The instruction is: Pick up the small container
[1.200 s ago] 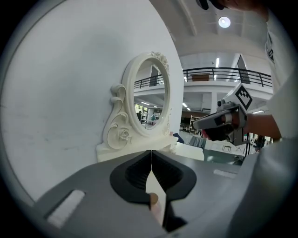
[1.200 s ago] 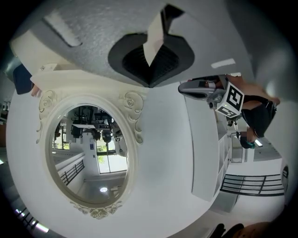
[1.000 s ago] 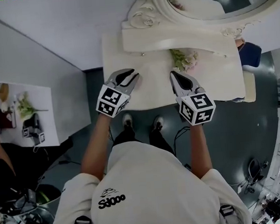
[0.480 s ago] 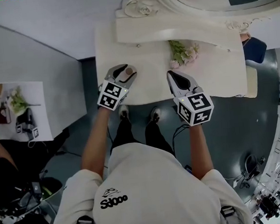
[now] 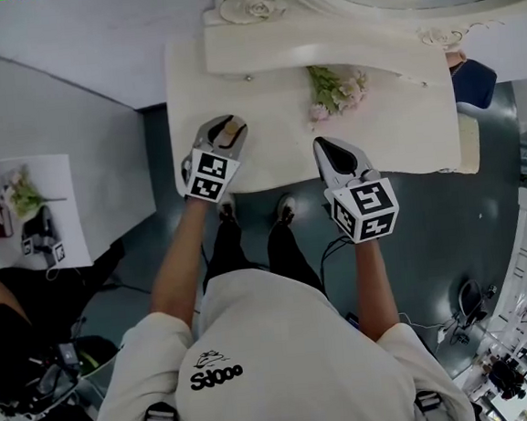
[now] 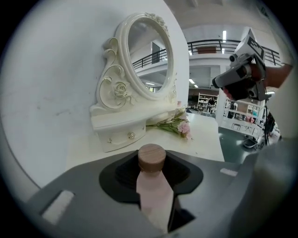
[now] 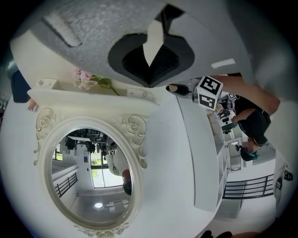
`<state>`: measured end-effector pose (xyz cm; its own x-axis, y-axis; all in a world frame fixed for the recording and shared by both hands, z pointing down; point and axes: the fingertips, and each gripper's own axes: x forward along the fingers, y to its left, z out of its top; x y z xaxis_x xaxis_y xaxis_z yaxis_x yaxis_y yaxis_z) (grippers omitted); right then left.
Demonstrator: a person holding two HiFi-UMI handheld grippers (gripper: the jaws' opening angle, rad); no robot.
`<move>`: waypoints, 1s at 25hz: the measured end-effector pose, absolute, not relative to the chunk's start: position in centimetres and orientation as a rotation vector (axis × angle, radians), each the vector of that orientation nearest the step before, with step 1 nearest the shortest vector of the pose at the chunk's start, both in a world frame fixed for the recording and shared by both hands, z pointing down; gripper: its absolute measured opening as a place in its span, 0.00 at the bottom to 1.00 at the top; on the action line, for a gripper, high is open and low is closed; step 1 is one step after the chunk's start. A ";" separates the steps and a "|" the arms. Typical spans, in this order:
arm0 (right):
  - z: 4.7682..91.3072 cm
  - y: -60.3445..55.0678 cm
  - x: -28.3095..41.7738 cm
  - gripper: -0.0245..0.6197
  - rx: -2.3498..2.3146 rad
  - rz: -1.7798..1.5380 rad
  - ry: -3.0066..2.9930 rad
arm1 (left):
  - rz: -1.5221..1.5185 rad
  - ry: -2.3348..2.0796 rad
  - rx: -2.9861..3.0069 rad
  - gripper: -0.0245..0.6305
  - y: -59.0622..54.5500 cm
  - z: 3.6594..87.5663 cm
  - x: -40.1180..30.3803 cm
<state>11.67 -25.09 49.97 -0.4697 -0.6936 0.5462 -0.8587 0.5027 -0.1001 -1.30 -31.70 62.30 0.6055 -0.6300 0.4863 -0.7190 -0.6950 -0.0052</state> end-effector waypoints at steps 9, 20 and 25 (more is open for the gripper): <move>48.5 -24.8 14.0 0.04 1.366 0.462 -2.291 | 0.716 -1.105 2.613 0.26 -31.9 62.2 -0.6; 44.1 -26.8 16.9 0.04 1.492 0.302 -2.283 | 0.509 -1.077 2.739 0.26 -33.0 52.2 2.2; 41.6 -28.4 17.8 0.04 1.523 0.184 -2.254 | 0.434 -1.097 2.803 0.26 -33.7 46.7 2.5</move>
<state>17.77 -28.35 41.58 -0.3173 -0.8573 0.4053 -0.9117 0.3935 0.1185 2.54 -33.71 46.68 0.6998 -0.6491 0.2984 -0.6776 -0.7353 -0.0103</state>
